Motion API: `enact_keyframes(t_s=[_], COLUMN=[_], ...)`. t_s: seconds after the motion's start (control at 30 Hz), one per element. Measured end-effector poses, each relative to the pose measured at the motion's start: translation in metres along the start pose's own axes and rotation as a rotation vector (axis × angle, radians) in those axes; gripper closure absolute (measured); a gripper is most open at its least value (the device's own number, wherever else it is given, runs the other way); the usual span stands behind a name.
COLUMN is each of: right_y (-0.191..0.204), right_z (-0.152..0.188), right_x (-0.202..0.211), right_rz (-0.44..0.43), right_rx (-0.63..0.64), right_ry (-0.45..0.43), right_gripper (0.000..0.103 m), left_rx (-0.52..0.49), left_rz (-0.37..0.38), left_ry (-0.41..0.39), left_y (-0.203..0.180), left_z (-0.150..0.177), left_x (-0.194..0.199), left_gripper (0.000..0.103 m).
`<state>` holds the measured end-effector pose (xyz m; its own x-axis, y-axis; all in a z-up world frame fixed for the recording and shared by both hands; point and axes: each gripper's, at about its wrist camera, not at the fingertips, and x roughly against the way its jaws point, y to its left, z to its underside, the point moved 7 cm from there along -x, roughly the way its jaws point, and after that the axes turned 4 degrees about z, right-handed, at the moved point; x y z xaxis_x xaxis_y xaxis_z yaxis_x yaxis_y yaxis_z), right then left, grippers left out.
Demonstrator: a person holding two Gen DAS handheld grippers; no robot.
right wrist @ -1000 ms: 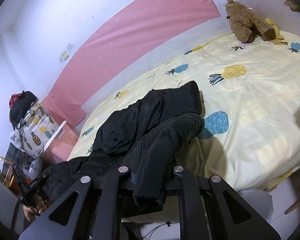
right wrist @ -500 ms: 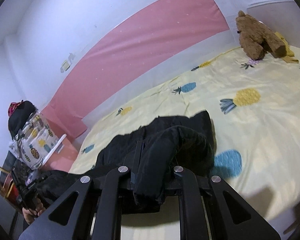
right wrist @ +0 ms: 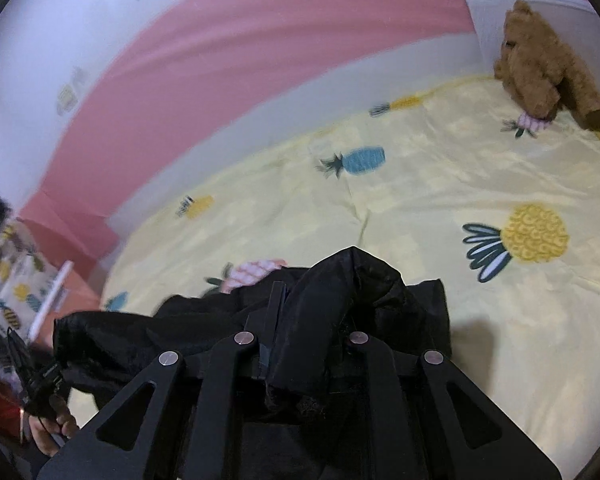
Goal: Fold large clothes
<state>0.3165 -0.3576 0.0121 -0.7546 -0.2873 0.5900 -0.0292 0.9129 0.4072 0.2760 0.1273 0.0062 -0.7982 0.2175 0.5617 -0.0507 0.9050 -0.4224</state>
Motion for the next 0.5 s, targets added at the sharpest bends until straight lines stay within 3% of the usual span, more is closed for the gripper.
enact_keyframes(t_s=[0.13,0.2,0.4,0.43,0.5], right_y=[-0.017,-0.025,-0.031,-0.029,-0.023], right_z=[0.01,0.017,0.02,0.016,0.007], right_x=[-0.06,-0.078,-0.08,-0.071,-0.055], right_rz=[0.041,0.039,-0.014,-0.037,-0.1], right_rx=[-0.022,-0.051,-0.103,-0.104,-0.104], right_ry=[0.085,0.108,0.122,0.109,0.075], right_gripper=[0.087,0.086,0.079,0.073,0.051], left_rx=[0.033,0.032,0.018,0.015,0.025], left_rz=[-0.036,-0.044,-0.024,-0.02,0.01], left_ry=[0.099,0.113,0.097,0.105,0.09], left_y=[0.021,0.026,0.025,0.024,0.022], left_z=[0.013,0.021,0.023,0.021,0.012], left_x=[-0.067,-0.085,-0.096,-0.092,-0.08], left_gripper=[0.086,0.085,0.083,0.081,0.075])
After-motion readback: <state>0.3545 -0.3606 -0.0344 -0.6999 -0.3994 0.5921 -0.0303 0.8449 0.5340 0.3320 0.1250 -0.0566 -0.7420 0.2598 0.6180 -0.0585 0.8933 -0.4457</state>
